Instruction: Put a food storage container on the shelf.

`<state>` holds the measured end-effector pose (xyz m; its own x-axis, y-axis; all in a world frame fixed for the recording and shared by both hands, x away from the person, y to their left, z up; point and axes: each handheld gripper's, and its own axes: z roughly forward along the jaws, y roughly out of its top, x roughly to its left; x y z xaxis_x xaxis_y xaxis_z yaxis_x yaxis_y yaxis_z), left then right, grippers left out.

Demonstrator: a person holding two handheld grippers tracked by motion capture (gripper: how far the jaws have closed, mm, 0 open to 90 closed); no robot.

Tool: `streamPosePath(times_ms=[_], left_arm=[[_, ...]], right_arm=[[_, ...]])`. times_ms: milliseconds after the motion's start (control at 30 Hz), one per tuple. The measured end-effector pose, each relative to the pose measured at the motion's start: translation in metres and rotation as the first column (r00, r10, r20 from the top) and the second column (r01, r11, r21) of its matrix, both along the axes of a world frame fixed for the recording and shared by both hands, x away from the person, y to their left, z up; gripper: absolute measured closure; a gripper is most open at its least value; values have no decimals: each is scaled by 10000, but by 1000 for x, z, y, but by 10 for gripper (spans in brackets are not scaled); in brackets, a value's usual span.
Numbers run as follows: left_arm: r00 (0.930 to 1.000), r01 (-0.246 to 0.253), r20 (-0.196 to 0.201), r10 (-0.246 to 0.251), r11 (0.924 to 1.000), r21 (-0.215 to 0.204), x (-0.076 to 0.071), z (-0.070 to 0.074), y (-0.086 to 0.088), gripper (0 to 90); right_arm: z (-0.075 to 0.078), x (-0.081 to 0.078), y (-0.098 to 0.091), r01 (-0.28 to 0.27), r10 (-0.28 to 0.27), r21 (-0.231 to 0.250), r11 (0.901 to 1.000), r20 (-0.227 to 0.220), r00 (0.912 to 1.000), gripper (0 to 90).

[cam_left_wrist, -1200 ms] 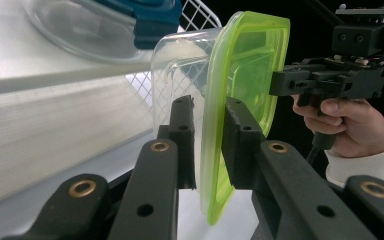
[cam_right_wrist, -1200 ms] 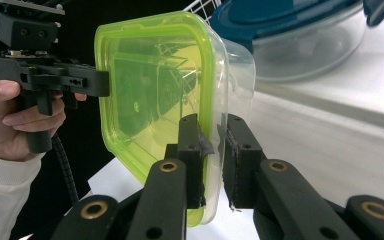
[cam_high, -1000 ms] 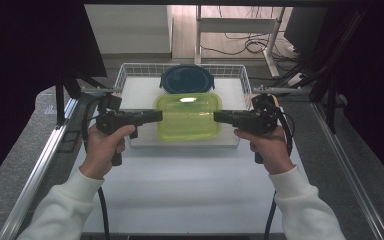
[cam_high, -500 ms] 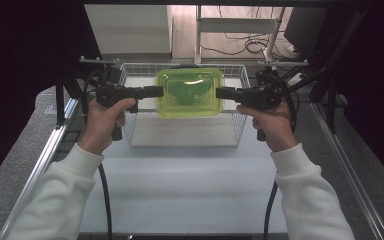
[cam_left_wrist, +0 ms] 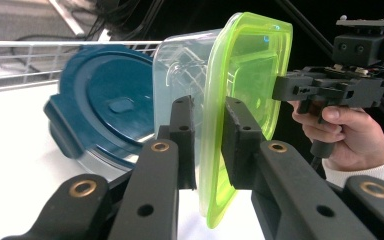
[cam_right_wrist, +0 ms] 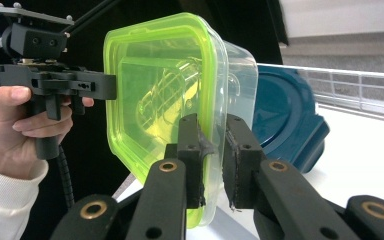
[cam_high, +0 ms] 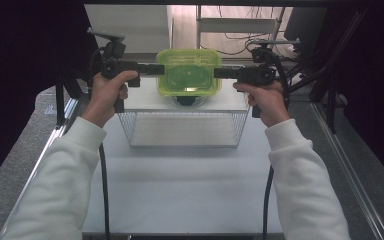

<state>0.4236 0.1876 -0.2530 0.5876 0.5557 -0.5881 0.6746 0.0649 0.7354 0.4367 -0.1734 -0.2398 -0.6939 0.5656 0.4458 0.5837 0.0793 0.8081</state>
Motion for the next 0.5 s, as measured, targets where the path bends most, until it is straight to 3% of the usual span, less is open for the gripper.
streamPosePath(times_ms=[200, 300, 500], left_arm=[[9963, -146, -853, 125, 9996, -234, 26, -10, 4, 777], [9954, -215, -945, 181, 9992, -348, 31, -13, 4, 777], [9909, -462, -1306, 337, 9945, -938, 44, -19, 7, 769]], right_arm=[[-3, 24, 6, 278, -283, -83, 9996, -785, 9965, 788], [-5, 33, 7, 460, -476, -178, 9988, -1020, 9936, 789], [-12, 49, 6, 709, -652, 304, 9970, -1570, 9854, 771]])
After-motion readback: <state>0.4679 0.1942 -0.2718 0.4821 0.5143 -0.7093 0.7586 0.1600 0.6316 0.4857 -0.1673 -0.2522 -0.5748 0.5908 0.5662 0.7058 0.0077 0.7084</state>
